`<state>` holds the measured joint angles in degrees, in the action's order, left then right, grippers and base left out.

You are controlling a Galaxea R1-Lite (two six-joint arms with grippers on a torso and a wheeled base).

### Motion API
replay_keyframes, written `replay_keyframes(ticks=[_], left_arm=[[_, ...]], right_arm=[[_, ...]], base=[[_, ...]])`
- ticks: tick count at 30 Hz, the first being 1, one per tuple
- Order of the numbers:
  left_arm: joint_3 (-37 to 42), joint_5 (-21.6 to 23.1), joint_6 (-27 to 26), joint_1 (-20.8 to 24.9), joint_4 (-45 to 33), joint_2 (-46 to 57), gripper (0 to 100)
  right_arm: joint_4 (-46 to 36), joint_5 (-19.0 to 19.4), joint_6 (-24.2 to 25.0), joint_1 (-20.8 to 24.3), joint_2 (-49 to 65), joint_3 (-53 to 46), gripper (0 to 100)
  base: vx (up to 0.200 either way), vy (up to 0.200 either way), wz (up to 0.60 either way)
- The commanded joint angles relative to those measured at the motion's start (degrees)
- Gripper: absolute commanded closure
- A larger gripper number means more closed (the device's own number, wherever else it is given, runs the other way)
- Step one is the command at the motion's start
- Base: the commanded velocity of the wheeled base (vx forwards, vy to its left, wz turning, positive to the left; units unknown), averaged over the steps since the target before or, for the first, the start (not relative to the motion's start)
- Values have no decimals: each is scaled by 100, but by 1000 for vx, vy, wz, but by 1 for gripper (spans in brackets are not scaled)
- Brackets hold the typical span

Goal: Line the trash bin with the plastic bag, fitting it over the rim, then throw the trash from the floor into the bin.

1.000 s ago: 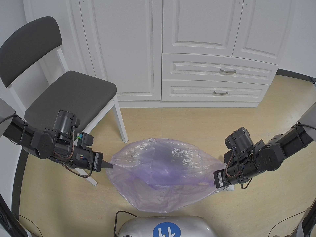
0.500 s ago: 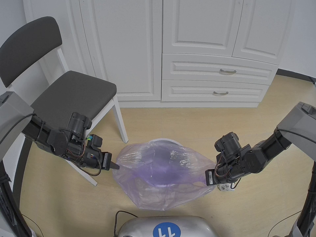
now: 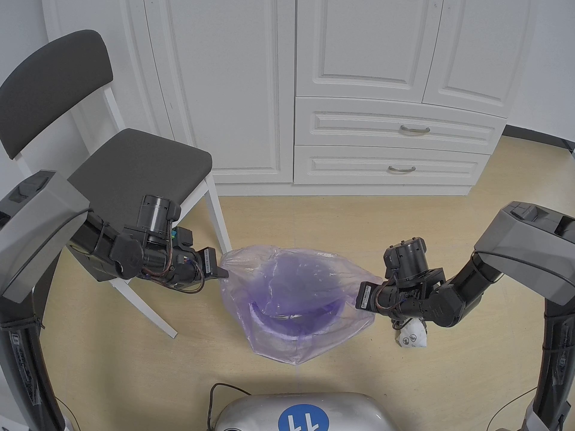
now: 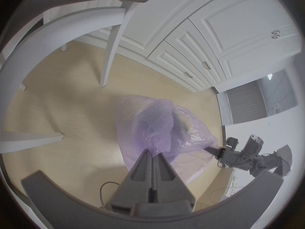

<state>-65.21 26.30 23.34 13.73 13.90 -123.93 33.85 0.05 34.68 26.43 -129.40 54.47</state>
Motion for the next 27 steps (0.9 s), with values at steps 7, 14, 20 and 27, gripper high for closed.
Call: replay_keyframes(ticks=[7,14,20,27], left_arm=[[193,-467,109,113,166,36,100],[272,-274,-1517,-107,-1407,440,100],[307,-98,-2229,-72,-1864,326,100],[-220,-256,-2001,139,-1733,-650,100]], right_arm=[[157,21,-700,-349,398,-648,100],[-793,65,-2150,-595,1216,-1219,100],[-1109,65,-2378,-507,1216,-1298,100],[-836,13,-2044,-217,223,-912,100]], base=[[0,0,0],[0,0,0],[0,0,0],[0,0,0]])
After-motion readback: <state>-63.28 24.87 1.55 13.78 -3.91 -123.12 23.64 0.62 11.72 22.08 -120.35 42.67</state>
